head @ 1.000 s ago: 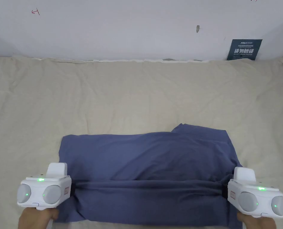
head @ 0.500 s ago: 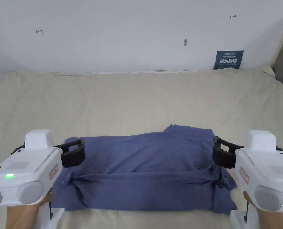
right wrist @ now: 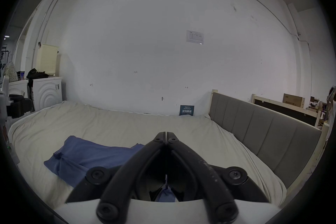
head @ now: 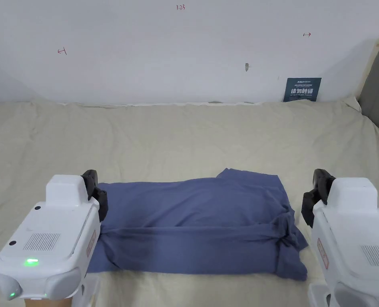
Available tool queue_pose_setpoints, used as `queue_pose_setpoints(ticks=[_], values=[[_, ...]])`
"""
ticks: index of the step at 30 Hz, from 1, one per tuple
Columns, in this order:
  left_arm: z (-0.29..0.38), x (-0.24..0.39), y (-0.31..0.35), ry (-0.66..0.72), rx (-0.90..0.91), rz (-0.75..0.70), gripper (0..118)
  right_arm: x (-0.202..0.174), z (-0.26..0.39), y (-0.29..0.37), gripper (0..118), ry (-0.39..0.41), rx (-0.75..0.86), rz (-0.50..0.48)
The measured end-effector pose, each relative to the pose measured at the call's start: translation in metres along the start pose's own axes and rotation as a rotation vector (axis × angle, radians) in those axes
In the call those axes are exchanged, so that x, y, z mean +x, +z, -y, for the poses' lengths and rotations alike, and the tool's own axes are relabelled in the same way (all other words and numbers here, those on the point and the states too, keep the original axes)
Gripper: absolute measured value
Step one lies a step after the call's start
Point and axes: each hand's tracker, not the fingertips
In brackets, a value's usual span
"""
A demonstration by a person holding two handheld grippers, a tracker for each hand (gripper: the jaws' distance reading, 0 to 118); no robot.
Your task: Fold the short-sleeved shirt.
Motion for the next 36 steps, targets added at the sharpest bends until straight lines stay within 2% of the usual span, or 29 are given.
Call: queue_pose_setpoints(ticks=[3, 7, 14, 15, 16, 18, 21, 26, 27, 29, 30, 31, 32, 33, 35, 36], values=[[0.004, -0.005, -0.011, 0.023, -0.075, 0.008, 0, 0.001, 0.003, -0.002, 2, -0.008, -0.005, -0.001], [0.018, -0.023, -0.045, 0.051, -0.318, 0.044, 0, 0.002, 0.006, -0.008, 2, -0.016, -0.02, -0.005], [0.088, -0.068, -0.105, 0.174, -0.672, 0.1, 3, 0.001, 0.017, -0.03, 2, -0.011, -0.079, -0.015], [0.097, -0.073, -0.11, 0.178, -0.696, 0.088, 18, 0.0, 0.019, -0.033, 2, -0.01, -0.089, -0.016], [0.105, -0.078, -0.114, 0.2, -0.712, 0.093, 40, 0.0, 0.022, -0.036, 2, -0.009, -0.099, -0.019], [0.123, -0.085, -0.125, 0.194, -0.78, 0.079, 100, -0.001, 0.029, -0.044, 2, -0.012, -0.122, -0.02], [0.146, -0.09, -0.132, 0.194, -0.823, 0.013, 108, -0.005, 0.038, -0.054, 2, -0.008, -0.16, -0.023], [0.18, -0.095, -0.144, 0.17, -0.932, -0.065, 103, -0.008, 0.05, -0.067, 2, -0.009, -0.209, -0.025], [0.186, -0.095, -0.144, 0.17, -0.938, -0.061, 91, -0.008, 0.052, -0.069, 2, -0.009, -0.218, -0.025], [0.192, -0.093, -0.141, 0.166, -0.94, -0.038, 59, -0.01, 0.057, -0.074, 2, -0.006, -0.233, -0.024], [0.189, -0.091, -0.136, 0.165, -0.901, -0.043, 57, -0.008, 0.06, -0.077, 2, -0.01, -0.252, -0.026], [0.187, -0.088, -0.135, 0.157, -0.902, -0.042, 47, -0.007, 0.064, -0.08, 2, -0.02, -0.277, -0.029], [0.183, -0.085, -0.133, 0.152, -0.893, -0.016, 30, -0.005, 0.07, -0.085, 4, -0.042, -0.311, -0.029], [0.181, -0.083, -0.131, 0.144, -0.878, -0.003, 7, -0.003, 0.077, -0.09, 9, -0.063, -0.346, -0.021], [0.176, -0.081, -0.131, 0.157, -0.873, 0.011, 7, 0.003, 0.095, -0.104, 28, -0.09, -0.44, -0.017], [0.173, -0.08, -0.131, 0.155, -0.872, 0.017, 7, 0.004, 0.106, -0.113, 54, -0.099, -0.486, -0.007]])
